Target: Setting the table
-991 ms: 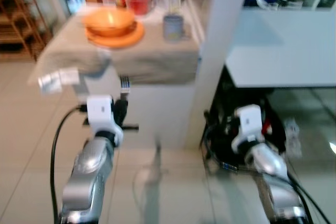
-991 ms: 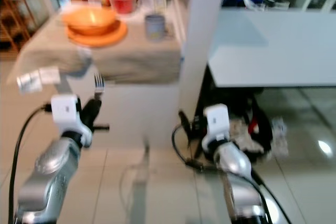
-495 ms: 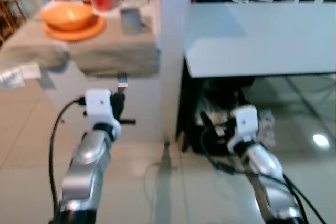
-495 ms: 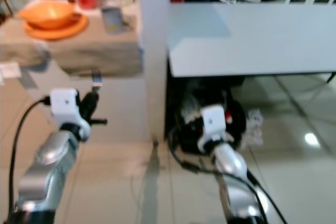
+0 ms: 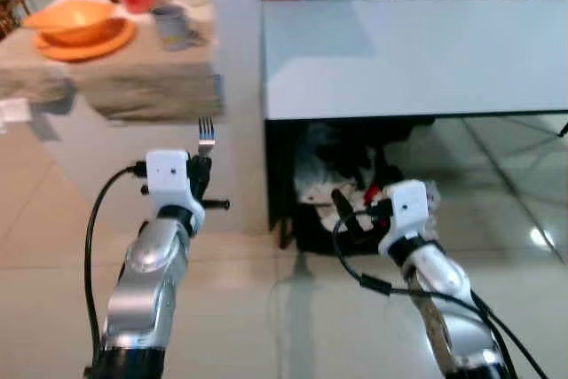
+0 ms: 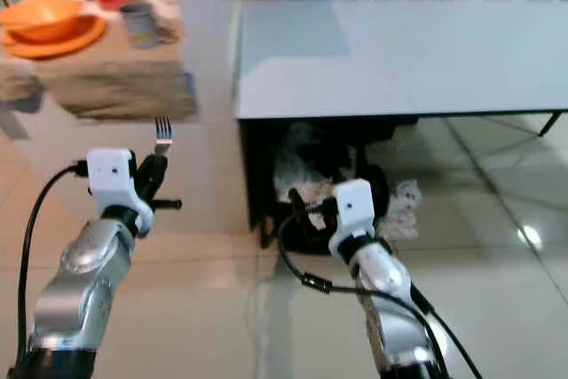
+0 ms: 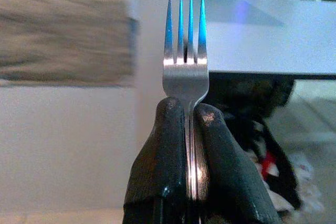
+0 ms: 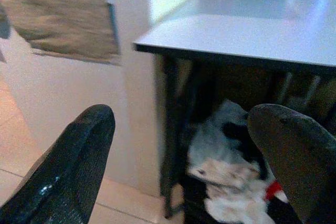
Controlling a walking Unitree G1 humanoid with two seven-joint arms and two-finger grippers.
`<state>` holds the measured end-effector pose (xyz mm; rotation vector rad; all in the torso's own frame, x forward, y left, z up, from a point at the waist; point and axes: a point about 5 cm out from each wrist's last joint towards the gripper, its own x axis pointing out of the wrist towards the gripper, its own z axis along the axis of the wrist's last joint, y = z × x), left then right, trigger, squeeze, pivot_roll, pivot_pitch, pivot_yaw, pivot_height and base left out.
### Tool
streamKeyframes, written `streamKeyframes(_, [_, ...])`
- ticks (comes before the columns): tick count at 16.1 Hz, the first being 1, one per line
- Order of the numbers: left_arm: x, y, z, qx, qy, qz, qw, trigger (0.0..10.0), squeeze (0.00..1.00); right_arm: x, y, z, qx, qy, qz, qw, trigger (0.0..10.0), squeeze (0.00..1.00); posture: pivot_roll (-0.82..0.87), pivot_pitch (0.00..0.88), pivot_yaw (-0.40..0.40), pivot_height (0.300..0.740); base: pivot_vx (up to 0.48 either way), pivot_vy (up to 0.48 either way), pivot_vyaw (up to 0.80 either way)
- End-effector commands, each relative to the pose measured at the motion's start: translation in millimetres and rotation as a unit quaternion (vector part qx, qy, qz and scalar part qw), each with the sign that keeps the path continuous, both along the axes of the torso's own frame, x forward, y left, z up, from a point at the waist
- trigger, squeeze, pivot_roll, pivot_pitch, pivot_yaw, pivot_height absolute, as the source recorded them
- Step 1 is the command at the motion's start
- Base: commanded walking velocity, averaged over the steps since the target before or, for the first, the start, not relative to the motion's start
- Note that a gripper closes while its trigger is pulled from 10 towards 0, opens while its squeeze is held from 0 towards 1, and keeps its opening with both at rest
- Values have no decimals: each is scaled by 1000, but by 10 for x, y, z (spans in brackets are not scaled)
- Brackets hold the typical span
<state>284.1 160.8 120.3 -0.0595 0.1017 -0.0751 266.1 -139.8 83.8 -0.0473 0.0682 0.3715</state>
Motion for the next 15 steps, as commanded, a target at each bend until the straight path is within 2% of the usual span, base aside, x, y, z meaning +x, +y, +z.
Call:
streamKeyframes(1, [28,-51,46,4,-10,-9,1000,0,0,16,-39,39,-4,-8,-3,1000,10000,0,-85,0,37,740,247,-409,0])
streamKeyframes(5, [17,-21,23,6,-6,-5,1000,0,0,5,-31,25,-7,-5,3,1000,10000,0,-74,0,39,740,353,-319,0])
streamKeyframes(8, [8,-25,80,3,-21,-12,1000,0,0,8,-7,29,-3,-10,2,1000,10000,0,-68,0,43,740,0,0,0])
streamKeyframes(11, [3,-105,171,-1,-47,-29,998,0,0,7,-22,28,-4,-13,-3,1000,10000,0,-70,0,48,740,377,0,0])
streamKeyframes(15, [28,-111,171,3,-44,-33,998,0,0,9,-10,1,-5,-11,-2,1000,10000,0,-70,0,56,740,480,0,0])
